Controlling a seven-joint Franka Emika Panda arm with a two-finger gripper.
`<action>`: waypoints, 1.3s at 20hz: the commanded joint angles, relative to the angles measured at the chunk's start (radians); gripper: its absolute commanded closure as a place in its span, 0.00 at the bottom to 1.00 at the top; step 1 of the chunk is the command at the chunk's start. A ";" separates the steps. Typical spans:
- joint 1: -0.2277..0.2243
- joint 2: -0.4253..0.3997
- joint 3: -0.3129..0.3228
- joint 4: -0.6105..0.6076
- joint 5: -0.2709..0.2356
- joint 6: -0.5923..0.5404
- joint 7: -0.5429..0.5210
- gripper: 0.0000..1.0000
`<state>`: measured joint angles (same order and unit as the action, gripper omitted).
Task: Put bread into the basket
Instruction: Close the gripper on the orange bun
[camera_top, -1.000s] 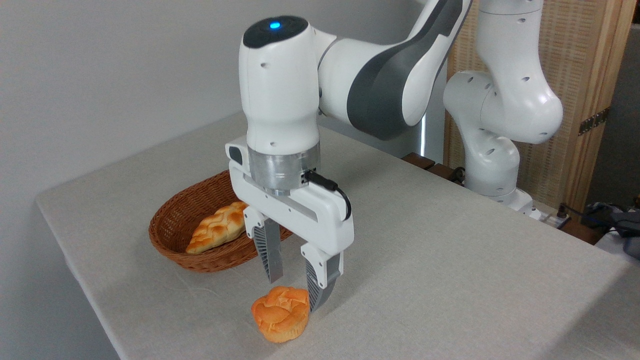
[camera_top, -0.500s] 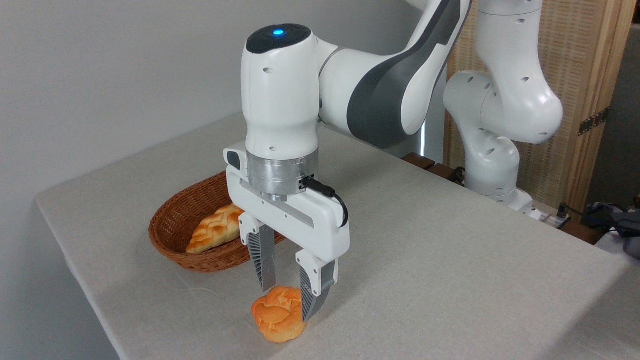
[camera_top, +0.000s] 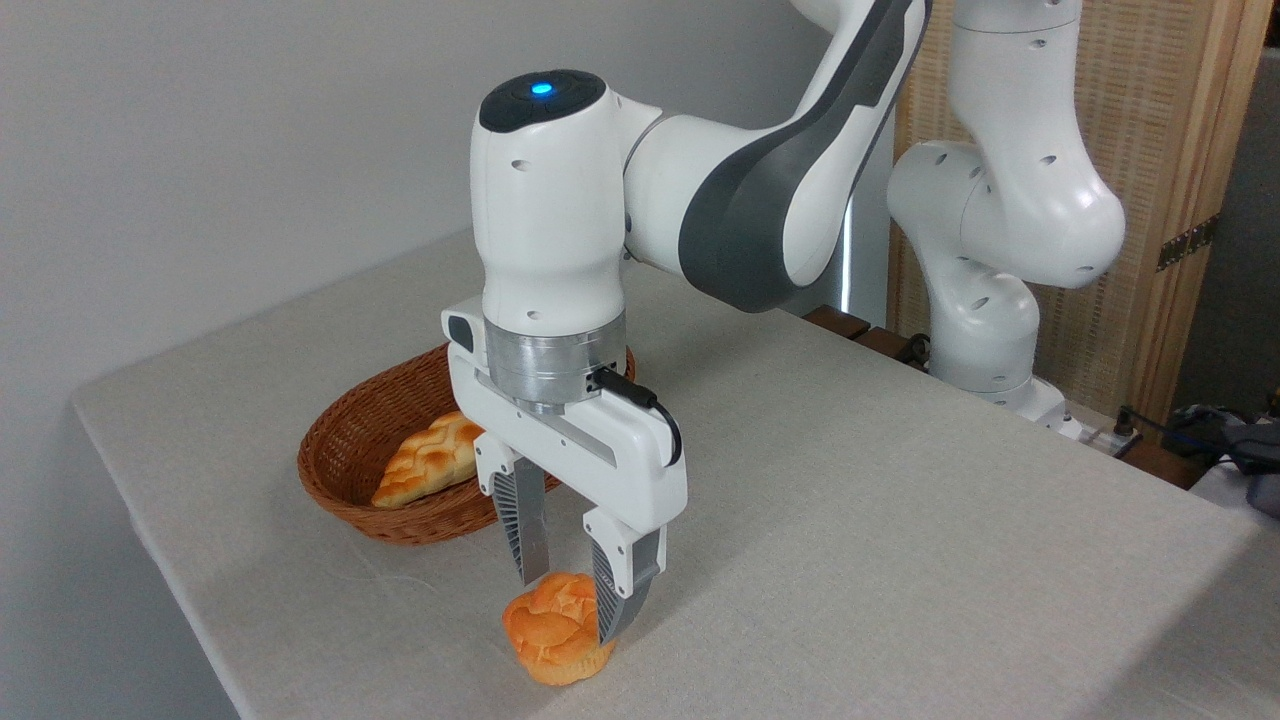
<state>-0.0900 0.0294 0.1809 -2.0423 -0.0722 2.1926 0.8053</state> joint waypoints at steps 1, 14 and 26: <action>-0.011 -0.002 0.005 -0.012 -0.018 0.027 0.014 0.00; -0.024 0.035 -0.001 -0.045 -0.018 0.121 0.063 0.49; -0.024 0.034 -0.003 -0.047 -0.018 0.119 0.069 0.63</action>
<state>-0.1117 0.0740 0.1765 -2.0755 -0.0725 2.2921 0.8457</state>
